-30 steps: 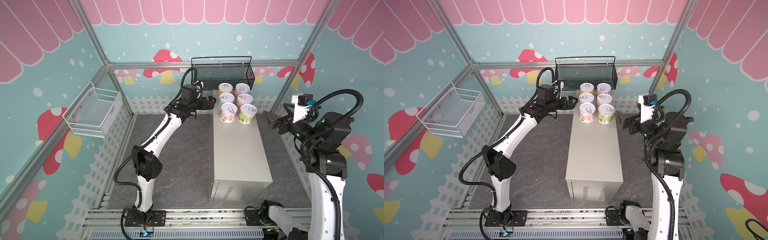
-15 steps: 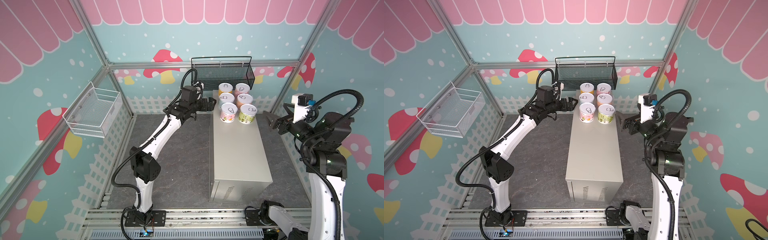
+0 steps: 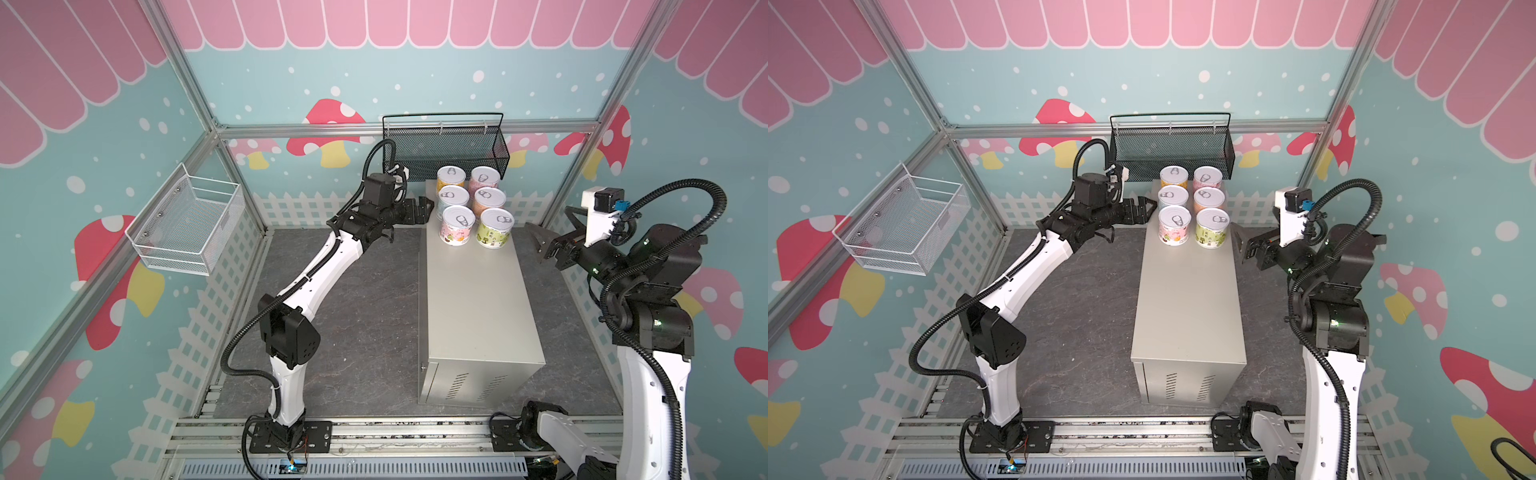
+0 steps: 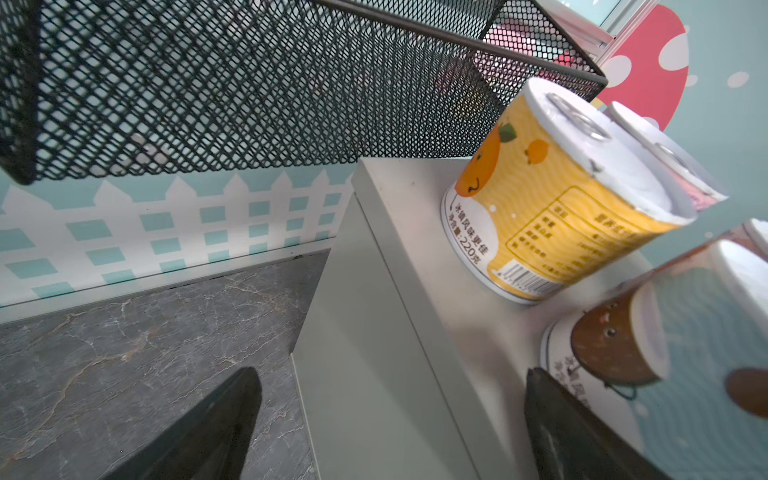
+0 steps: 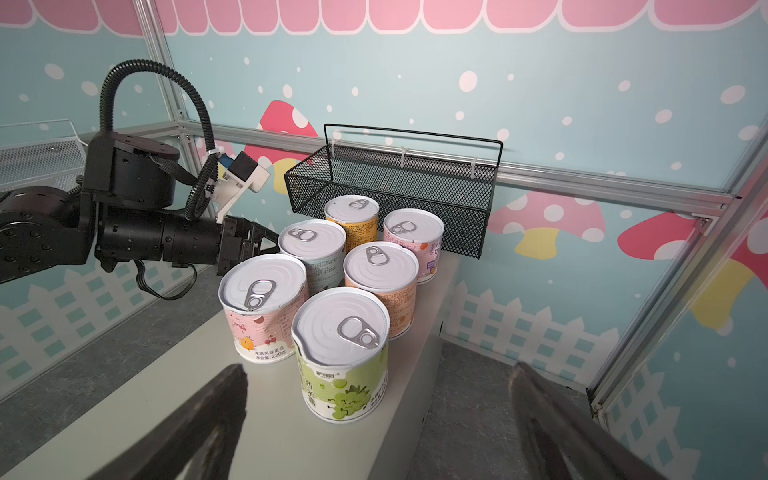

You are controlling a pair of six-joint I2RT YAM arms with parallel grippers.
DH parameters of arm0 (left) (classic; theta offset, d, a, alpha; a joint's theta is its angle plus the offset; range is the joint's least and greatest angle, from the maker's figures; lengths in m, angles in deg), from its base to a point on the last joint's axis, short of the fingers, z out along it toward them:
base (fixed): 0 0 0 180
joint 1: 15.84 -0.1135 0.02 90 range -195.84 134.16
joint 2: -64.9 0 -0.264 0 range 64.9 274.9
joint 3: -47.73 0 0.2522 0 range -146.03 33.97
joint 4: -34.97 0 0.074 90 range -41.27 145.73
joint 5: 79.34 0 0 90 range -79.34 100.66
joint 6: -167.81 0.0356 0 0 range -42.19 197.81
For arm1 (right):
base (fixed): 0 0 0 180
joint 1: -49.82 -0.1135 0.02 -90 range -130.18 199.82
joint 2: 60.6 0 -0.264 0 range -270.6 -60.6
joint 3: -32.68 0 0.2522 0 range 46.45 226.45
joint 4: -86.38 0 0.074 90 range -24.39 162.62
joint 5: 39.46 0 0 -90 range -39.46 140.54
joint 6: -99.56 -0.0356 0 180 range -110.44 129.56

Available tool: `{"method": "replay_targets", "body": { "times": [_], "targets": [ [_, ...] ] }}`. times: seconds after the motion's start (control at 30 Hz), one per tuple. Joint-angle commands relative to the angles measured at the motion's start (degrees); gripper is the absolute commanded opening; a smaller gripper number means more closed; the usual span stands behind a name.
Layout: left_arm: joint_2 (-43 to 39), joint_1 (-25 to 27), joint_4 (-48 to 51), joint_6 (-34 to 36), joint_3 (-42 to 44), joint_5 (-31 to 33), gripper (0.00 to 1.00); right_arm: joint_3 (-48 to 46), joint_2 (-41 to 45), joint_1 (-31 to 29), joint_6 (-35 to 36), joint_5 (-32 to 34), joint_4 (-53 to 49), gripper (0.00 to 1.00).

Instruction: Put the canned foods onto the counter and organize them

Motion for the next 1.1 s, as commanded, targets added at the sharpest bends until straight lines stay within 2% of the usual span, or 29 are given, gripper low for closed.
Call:
{"method": "replay_targets", "body": {
  "times": [0.0,0.67,1.07],
  "targets": [
    [-0.09,2.28,6.91,1.54,2.27,-2.11,0.99,-0.56,0.7,-0.6,0.95,-0.59,0.3,1.0],
    [0.69,2.8,6.85,1.4,2.07,-2.51,0.99,-1.06,0.61,-0.73,1.08,-0.79,0.4,0.99],
    [-1.57,2.73,6.79,1.63,4.88,-0.47,0.99,-1.12,0.58,-0.96,1.17,-0.46,0.39,0.99]
  ]
}}
